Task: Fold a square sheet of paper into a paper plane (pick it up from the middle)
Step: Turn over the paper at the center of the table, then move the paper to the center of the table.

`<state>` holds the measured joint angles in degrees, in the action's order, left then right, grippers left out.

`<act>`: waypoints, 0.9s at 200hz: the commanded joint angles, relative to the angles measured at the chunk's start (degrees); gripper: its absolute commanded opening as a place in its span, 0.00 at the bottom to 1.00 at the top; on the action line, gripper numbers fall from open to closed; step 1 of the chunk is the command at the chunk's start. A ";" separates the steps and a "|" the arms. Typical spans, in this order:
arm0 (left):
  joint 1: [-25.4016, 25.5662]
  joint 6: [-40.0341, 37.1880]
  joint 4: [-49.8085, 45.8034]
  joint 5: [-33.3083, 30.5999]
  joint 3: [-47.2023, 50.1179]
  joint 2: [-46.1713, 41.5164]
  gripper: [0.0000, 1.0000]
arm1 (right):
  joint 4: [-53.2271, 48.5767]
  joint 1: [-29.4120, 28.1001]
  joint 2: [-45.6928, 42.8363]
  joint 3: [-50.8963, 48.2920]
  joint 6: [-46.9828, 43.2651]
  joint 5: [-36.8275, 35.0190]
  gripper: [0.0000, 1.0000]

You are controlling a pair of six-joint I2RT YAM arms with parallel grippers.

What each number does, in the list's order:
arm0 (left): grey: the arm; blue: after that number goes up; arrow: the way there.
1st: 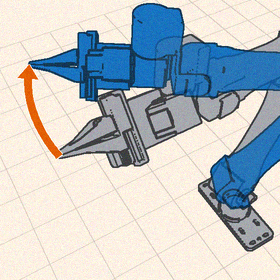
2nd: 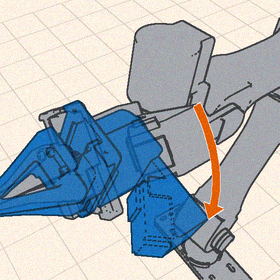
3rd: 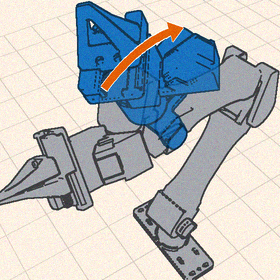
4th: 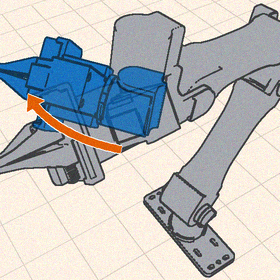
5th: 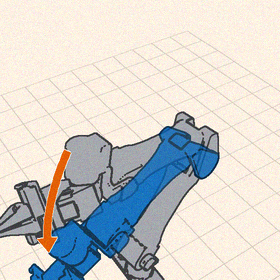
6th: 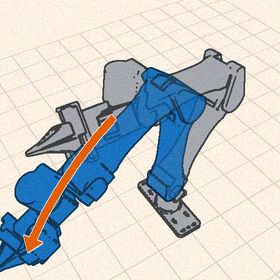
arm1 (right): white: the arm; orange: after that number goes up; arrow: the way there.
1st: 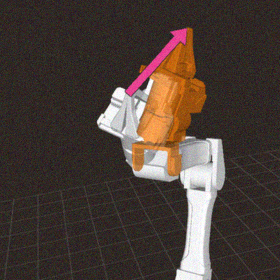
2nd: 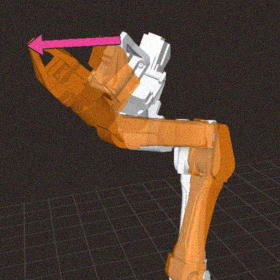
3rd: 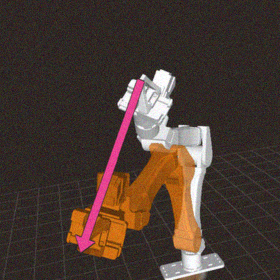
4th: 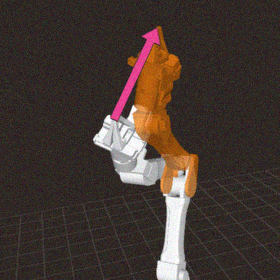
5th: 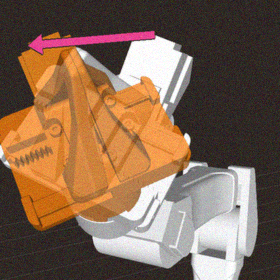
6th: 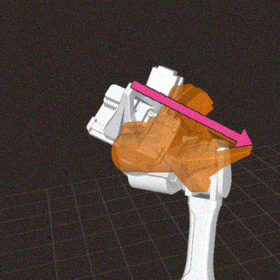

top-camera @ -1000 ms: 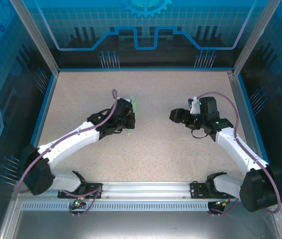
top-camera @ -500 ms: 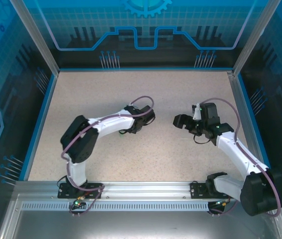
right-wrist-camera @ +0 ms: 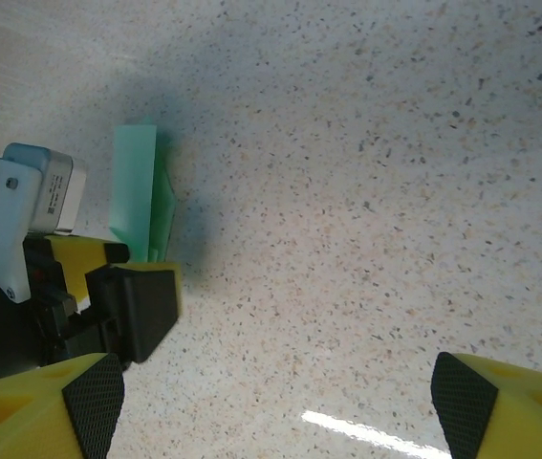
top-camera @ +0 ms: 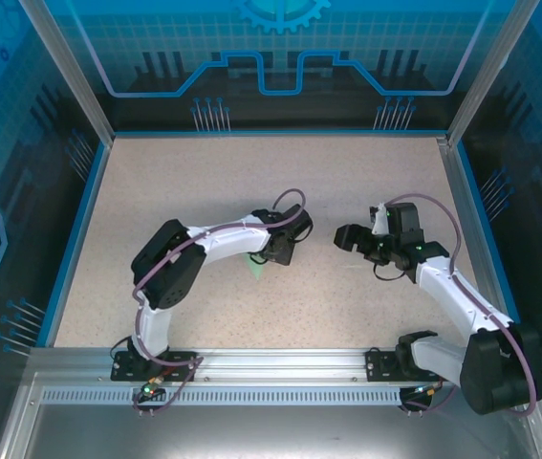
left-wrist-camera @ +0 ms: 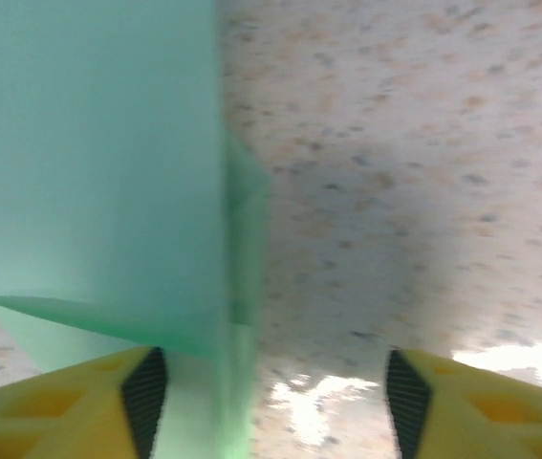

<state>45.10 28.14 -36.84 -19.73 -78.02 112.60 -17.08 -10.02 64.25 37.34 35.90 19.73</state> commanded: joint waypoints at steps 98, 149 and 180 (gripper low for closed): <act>-21.99 12.77 20.94 15.74 31.65 -33.34 0.95 | -0.08 -32.56 27.68 23.20 7.29 -19.69 0.76; -27.97 16.00 18.79 17.53 38.37 -39.34 0.99 | -0.45 -40.51 44.03 38.65 7.42 -19.71 0.69; -30.43 18.23 18.54 17.68 40.57 -41.33 0.98 | -1.63 -40.09 49.73 42.81 8.04 -20.93 0.68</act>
<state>15.84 43.75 -17.58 -4.21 -39.40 73.76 -16.38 -50.72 110.21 76.88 42.65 1.45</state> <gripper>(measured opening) 0.985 0.682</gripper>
